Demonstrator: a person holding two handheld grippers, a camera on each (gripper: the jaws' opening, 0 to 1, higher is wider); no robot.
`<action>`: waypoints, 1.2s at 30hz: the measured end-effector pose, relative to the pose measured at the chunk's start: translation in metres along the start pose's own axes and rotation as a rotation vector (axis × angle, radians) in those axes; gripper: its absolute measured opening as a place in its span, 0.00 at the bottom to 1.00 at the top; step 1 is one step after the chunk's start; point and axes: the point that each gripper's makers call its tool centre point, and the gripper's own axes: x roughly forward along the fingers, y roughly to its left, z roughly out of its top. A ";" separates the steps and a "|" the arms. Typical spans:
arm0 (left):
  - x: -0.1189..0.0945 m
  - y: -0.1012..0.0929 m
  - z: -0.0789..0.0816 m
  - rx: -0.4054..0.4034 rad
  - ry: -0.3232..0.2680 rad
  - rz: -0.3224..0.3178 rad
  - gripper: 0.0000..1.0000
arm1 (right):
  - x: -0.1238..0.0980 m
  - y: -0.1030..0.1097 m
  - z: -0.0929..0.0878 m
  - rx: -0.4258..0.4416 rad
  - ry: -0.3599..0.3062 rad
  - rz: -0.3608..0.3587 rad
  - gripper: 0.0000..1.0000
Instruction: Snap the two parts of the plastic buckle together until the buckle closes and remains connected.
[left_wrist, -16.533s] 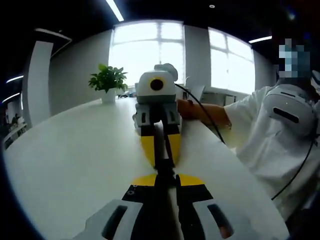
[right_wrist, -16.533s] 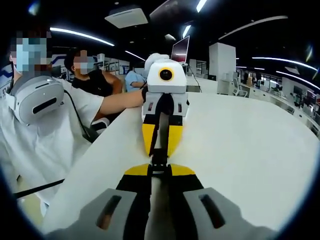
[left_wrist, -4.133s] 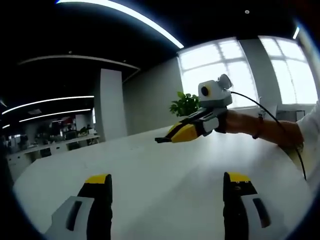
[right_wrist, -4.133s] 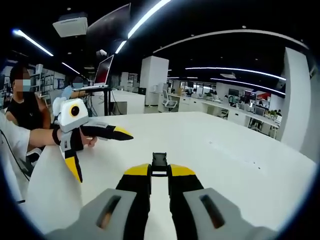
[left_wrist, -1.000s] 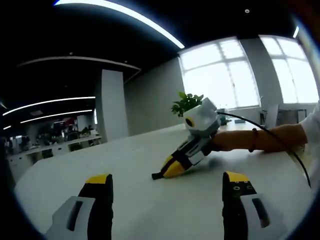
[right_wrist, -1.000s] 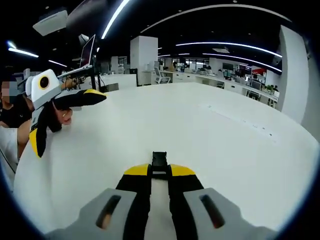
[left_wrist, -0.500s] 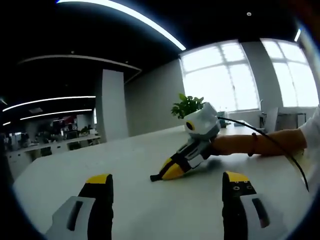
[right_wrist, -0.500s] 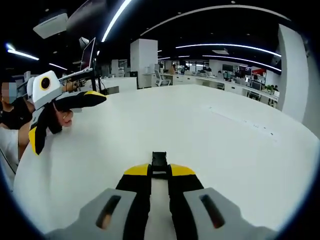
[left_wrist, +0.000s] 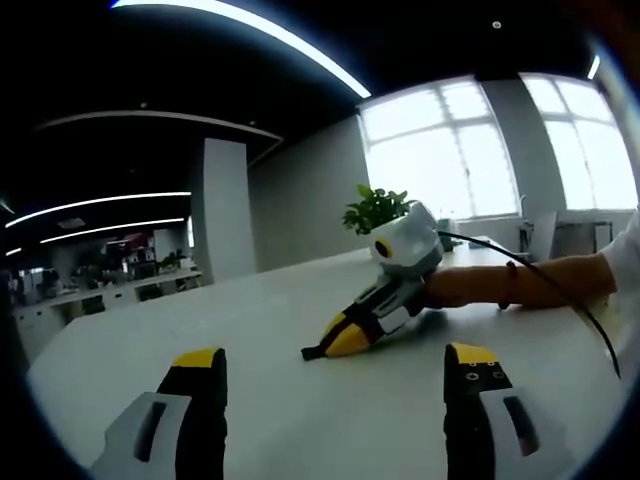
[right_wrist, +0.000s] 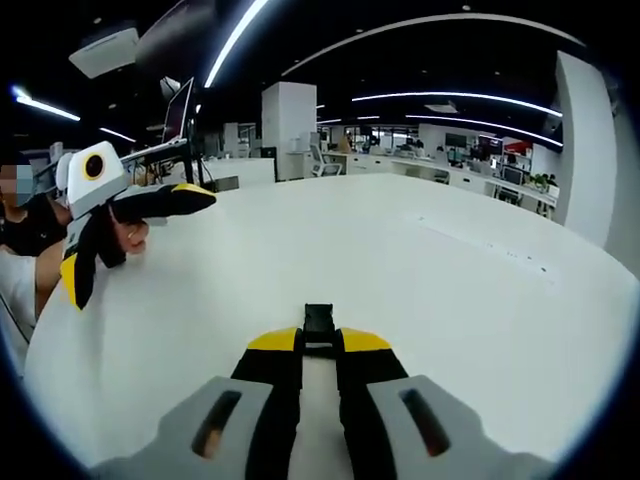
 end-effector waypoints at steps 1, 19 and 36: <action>0.000 0.000 0.001 0.000 -0.002 -0.002 0.91 | 0.001 0.000 0.001 -0.001 -0.002 0.001 0.11; -0.001 0.002 0.002 0.007 -0.004 0.004 0.90 | 0.002 -0.009 0.005 -0.036 0.004 -0.017 0.21; -0.001 0.003 0.005 -0.007 -0.012 0.006 0.95 | -0.005 -0.031 0.029 -0.097 -0.132 -0.183 0.99</action>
